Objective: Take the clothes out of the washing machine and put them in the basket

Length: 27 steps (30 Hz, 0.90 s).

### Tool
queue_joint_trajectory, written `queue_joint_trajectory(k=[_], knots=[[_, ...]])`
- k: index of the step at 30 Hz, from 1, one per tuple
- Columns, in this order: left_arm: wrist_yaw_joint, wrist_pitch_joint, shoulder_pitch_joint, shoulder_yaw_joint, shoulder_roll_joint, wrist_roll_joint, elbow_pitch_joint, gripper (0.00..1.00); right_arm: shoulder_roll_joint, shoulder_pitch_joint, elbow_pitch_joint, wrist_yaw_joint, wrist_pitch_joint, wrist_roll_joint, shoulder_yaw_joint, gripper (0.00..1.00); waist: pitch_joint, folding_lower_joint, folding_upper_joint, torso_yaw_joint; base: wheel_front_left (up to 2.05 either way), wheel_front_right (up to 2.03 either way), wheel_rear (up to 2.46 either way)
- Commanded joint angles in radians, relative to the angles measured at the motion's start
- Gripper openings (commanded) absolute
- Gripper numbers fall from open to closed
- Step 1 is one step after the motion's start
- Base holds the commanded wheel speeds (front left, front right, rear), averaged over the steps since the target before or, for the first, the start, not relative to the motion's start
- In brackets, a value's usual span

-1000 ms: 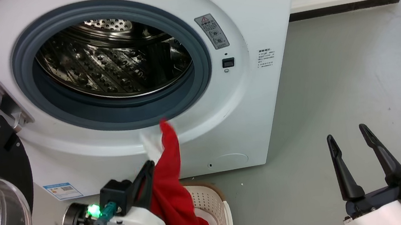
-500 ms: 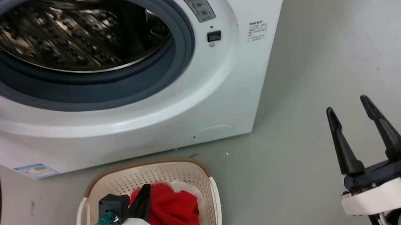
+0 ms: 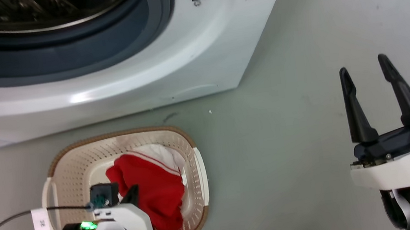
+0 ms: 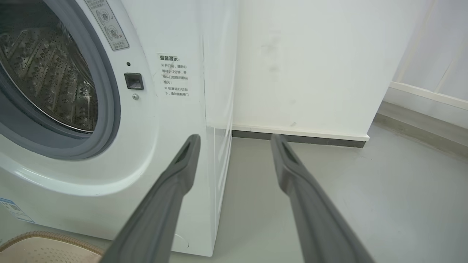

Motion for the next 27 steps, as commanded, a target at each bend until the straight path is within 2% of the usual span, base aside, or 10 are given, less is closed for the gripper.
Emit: queue_joint_trajectory(k=[1,7,12,19,25,26,27], knots=[[-0.005,-0.007,-0.037,0.006,-0.007,-0.007,0.035,0.00,0.002,-0.024,-0.007,-0.001,-0.002,0.004,-0.003,1.00,0.064,-0.0002,0.0000,-0.010,0.00,0.00,0.00],[-0.026,-0.002,-0.172,0.001,-0.018,-0.001,0.206,0.00,0.002,-0.074,-0.022,-0.001,-0.002,0.012,-0.010,1.00,0.178,-0.0002,0.0000,-0.017,0.00,0.00,0.00],[-0.027,0.020,-0.269,-0.035,-0.010,0.034,0.309,0.00,0.002,-0.107,-0.033,-0.001,-0.002,0.014,-0.019,1.00,0.259,-0.0002,0.0000,-0.021,0.00,0.00,0.00],[-0.016,0.055,-0.353,-0.072,0.008,0.067,0.362,0.00,0.002,-0.142,-0.045,-0.001,-0.002,0.020,-0.029,1.00,0.341,-0.0002,0.0000,-0.024,0.00,0.00,0.00],[0.005,0.083,-0.371,-0.088,0.007,0.078,0.376,0.00,0.002,-0.151,-0.040,-0.001,-0.002,0.020,-0.031,1.00,0.354,-0.0002,0.0000,-0.022,0.00,0.00,0.00],[0.008,0.080,-0.371,-0.088,0.005,0.077,0.377,0.07,0.002,-0.151,-0.038,-0.001,-0.002,0.020,-0.030,1.00,0.352,-0.0002,0.0000,-0.021,0.00,0.00,0.00],[0.013,0.069,-0.369,-0.091,0.001,0.079,0.378,0.88,0.002,-0.150,-0.035,-0.001,-0.002,0.020,-0.029,1.00,0.346,-0.0002,0.0000,-0.021,0.00,0.00,0.00]])
